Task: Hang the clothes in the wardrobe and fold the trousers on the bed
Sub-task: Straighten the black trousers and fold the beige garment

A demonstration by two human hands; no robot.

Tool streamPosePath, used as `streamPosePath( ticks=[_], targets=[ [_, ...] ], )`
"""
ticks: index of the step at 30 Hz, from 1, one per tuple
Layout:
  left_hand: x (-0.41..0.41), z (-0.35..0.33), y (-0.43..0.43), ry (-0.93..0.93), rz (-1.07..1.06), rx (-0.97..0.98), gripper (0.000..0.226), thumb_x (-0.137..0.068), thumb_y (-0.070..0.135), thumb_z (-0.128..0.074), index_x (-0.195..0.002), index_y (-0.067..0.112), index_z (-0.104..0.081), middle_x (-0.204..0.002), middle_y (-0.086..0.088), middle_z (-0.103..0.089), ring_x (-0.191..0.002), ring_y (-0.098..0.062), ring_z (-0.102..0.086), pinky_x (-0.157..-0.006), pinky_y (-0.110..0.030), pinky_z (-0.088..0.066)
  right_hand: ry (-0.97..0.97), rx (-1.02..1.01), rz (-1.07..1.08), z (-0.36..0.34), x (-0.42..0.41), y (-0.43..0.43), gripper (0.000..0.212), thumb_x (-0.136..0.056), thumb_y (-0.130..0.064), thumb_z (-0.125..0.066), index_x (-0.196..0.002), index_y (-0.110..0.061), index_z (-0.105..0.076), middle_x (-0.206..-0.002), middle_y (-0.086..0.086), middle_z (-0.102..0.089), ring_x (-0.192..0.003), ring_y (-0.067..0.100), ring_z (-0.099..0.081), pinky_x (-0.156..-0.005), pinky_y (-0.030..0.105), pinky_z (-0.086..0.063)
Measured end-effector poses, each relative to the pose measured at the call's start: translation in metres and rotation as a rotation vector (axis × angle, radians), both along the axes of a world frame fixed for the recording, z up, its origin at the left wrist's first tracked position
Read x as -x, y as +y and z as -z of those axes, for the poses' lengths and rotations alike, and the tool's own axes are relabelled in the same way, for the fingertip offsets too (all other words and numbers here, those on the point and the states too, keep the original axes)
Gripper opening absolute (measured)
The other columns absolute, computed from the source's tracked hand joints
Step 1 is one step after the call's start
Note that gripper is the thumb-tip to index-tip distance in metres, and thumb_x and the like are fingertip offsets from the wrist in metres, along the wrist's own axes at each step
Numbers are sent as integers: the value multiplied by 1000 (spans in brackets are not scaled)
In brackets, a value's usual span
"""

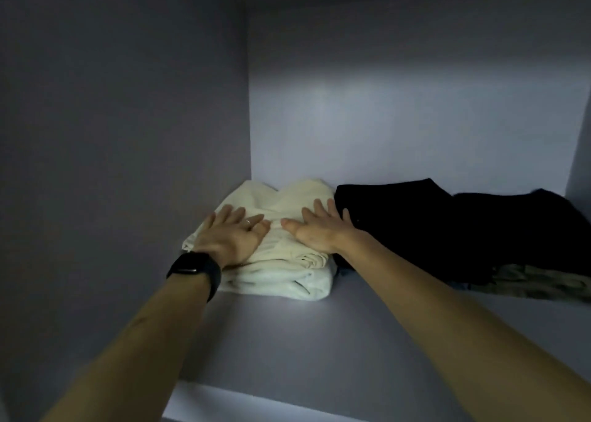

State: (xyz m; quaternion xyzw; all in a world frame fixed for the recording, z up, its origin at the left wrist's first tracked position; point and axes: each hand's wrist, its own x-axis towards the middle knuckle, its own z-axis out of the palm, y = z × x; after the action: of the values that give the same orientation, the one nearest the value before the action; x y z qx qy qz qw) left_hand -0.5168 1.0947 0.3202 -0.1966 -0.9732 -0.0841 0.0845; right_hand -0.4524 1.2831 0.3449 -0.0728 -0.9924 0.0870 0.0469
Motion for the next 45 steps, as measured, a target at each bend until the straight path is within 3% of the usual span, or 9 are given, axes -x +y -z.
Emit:
streamPosePath(
  ticks=[7,12,17,21,25,29,32,37,45],
  targets=[
    [7,-32,-10,73,-10,2,62,-99,66,-20,-149,35,-41,-161,0,-32,-144,-30,-35,-118,-46,-29,-25,-101,141,-21,-4,31,78,-97,-70,-11,-162,-27,-5,-169,2,10,-153,28,19,-114,68,12],
    [28,-36,19,46,117,-35,50,-103,52,-28,-145,35,-47,-157,1,-40,-141,-23,-39,-119,-41,-29,79,-99,-10,-16,46,3,69,-101,-63,-16,-161,-30,-7,-169,-1,11,-155,22,14,-119,59,5],
    [77,-7,26,239,-105,439,64,-102,54,-8,-161,30,-6,-169,2,-3,-155,-18,1,-121,-47,15,-70,-136,97,0,84,27,72,-98,-68,-24,-161,-34,-11,-169,4,13,-153,23,20,-116,61,16],
    [89,-11,31,228,-178,539,66,-102,52,-5,-161,23,-4,-169,-1,1,-155,-21,5,-115,-55,25,-32,-159,151,-5,86,32,70,-99,-66,-20,-161,-34,-13,-169,5,12,-153,23,21,-114,66,18],
    [72,-45,19,181,-33,277,66,-104,54,-10,-156,21,-33,-165,-4,-26,-151,-21,-21,-123,-44,-3,46,124,77,-33,51,22,83,-89,-84,-26,-159,-38,-23,-169,-7,4,-154,23,16,-115,61,19],
    [33,-71,8,57,-1,-78,64,-103,60,-16,-151,26,-42,-160,-2,-36,-147,-25,-33,-120,-40,-18,51,217,-114,-49,2,4,70,-95,-77,-26,-156,-44,-28,-167,-8,-12,-155,21,-1,-120,33,4],
    [7,-57,1,-69,-13,-287,71,-100,64,-14,-154,24,-38,-162,-5,-32,-148,-30,-30,-123,-47,-16,46,127,-131,-27,-26,-16,59,-98,-72,-16,-154,-53,-21,-169,-1,-4,-156,26,3,-125,49,2],
    [-14,9,-23,82,44,-72,60,-101,54,-14,-155,34,-34,-168,-1,-14,-154,-20,-10,-124,-46,-2,192,80,-65,40,-54,-30,54,-101,-65,-10,-154,-54,-10,-169,-5,8,-155,22,12,-120,56,8],
    [-26,23,-39,192,8,-178,55,-104,49,-14,-152,35,-37,-167,-2,-19,-152,-22,-16,-124,-43,-7,246,222,-26,48,-65,-45,51,-106,-50,-22,-155,-52,-6,-168,-9,17,-155,21,11,-123,59,-4]
  ],
)
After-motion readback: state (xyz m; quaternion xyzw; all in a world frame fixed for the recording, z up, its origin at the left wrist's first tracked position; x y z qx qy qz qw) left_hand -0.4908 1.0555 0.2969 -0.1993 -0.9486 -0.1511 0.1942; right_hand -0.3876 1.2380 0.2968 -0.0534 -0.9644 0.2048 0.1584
